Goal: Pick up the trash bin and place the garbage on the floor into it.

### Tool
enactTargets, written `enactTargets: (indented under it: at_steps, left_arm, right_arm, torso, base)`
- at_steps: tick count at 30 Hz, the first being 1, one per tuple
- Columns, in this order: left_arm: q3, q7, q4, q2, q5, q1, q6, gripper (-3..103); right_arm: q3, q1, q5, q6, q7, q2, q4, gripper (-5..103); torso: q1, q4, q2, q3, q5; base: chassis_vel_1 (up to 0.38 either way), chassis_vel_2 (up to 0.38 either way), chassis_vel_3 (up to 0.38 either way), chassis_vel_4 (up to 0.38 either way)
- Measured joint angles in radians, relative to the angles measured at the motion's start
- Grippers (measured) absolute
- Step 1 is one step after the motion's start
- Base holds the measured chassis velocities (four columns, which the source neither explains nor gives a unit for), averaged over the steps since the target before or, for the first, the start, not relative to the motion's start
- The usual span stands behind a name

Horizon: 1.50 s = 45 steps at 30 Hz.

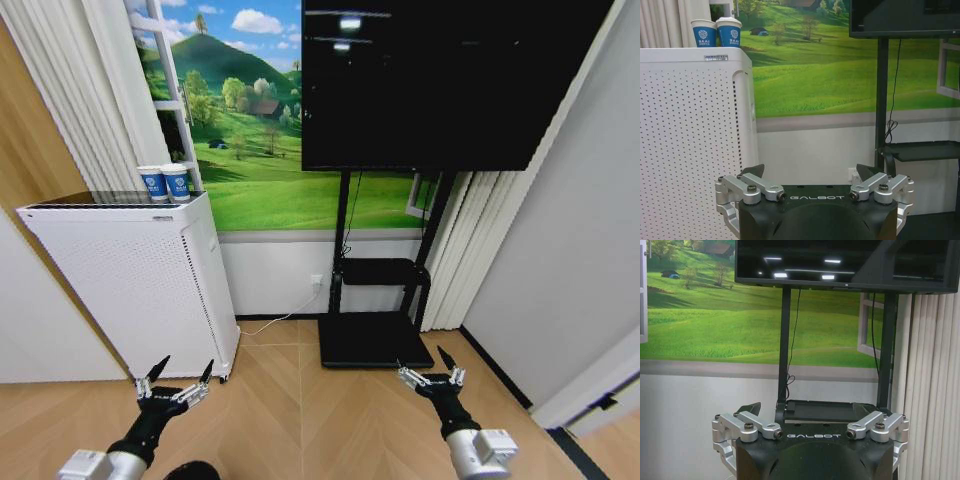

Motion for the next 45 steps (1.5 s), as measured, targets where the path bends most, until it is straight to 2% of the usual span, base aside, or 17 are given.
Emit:
enactTargets:
  at_steps: [17, 18, 23, 24, 28, 29, 32, 35, 36, 38, 41, 43, 45]
  left_arm:
    - [0.0, 0.0, 0.0, 0.0, 0.0, 0.0, 0.0, 100]
    - [0.0, 0.0, 0.0, 0.0, 0.0, 0.0, 0.0, 100]
    - [0.0, 0.0, 0.0, 0.0, 0.0, 0.0, 0.0, 100]
    - [0.0, 0.0, 0.0, 0.0, 0.0, 0.0, 0.0, 100]
    - [0.0, 0.0, 0.0, 0.0, 0.0, 0.0, 0.0, 100]
    - [0.0, 0.0, 0.0, 0.0, 0.0, 0.0, 0.0, 100]
    - [0.0, 0.0, 0.0, 0.0, 0.0, 0.0, 0.0, 100]
    - [0.0, 0.0, 0.0, 0.0, 0.0, 0.0, 0.0, 100]
    - [0.0, 0.0, 0.0, 0.0, 0.0, 0.0, 0.0, 100]
    - [0.0, 0.0, 0.0, 0.0, 0.0, 0.0, 0.0, 100]
    - [0.0, 0.0, 0.0, 0.0, 0.0, 0.0, 0.0, 100]
    - [0.0, 0.0, 0.0, 0.0, 0.0, 0.0, 0.0, 100]
    - [0.0, 0.0, 0.0, 0.0, 0.0, 0.0, 0.0, 100]
  right_arm:
    - [0.0, 0.0, 0.0, 0.0, 0.0, 0.0, 0.0, 100]
    - [0.0, 0.0, 0.0, 0.0, 0.0, 0.0, 0.0, 100]
    - [0.0, 0.0, 0.0, 0.0, 0.0, 0.0, 0.0, 100]
    - [0.0, 0.0, 0.0, 0.0, 0.0, 0.0, 0.0, 100]
    - [0.0, 0.0, 0.0, 0.0, 0.0, 0.0, 0.0, 100]
    - [0.0, 0.0, 0.0, 0.0, 0.0, 0.0, 0.0, 100]
    - [0.0, 0.0, 0.0, 0.0, 0.0, 0.0, 0.0, 100]
    - [0.0, 0.0, 0.0, 0.0, 0.0, 0.0, 0.0, 100]
    - [0.0, 0.0, 0.0, 0.0, 0.0, 0.0, 0.0, 100]
    - [0.0, 0.0, 0.0, 0.0, 0.0, 0.0, 0.0, 100]
    - [0.0, 0.0, 0.0, 0.0, 0.0, 0.0, 0.0, 100]
    - [0.0, 0.0, 0.0, 0.0, 0.0, 0.0, 0.0, 100]
    - [0.0, 0.0, 0.0, 0.0, 0.0, 0.0, 0.0, 100]
  torso:
    - [-0.002, 0.0, -0.005, -0.002, -0.0004]
    - [-0.003, -0.0001, -0.005, -0.003, 0.0006]
    - [-0.003, -0.0001, -0.006, -0.004, -0.0004]
    - [-0.003, 0.0, -0.007, -0.004, 0.0006]
    - [-0.004, -0.0002, -0.007, -0.004, -0.0007]
    - [-0.004, 0.0, -0.007, -0.004, 0.0009]
    - [-0.004, 0.0, -0.007, -0.004, -0.0009]
    - [-0.004, 0.0, -0.008, -0.004, 0.0012]
    - [-0.004, 0.0, -0.008, -0.005, -0.0006]
    - [-0.004, 0.0, -0.008, -0.005, -0.0011]
    - [-0.004, 0.0001, -0.008, -0.004, 0.0012]
    - [-0.004, 0.0, -0.008, -0.005, -0.0008]
    - [-0.004, -0.0002, -0.008, -0.005, -0.0006]
  base:
    - [0.238, -0.245, -0.248, 0.243]
    - [0.344, -0.346, -0.356, 0.342]
    - [0.356, -0.362, -0.369, 0.367]
    - [0.362, -0.378, -0.369, 0.369]
    - [0.359, -0.379, -0.377, 0.358]
    - [0.34, -0.342, -0.373, 0.327]
    - [0.346, -0.369, -0.319, 0.338]
    - [0.37, -0.36, -0.365, 0.361]
    - [0.322, -0.314, -0.299, 0.325]
    - [0.338, -0.322, -0.299, 0.325]
    - [0.364, -0.339, -0.351, 0.332]
    - [0.338, -0.365, -0.361, 0.343]
    - [0.341, -0.366, -0.338, 0.388]
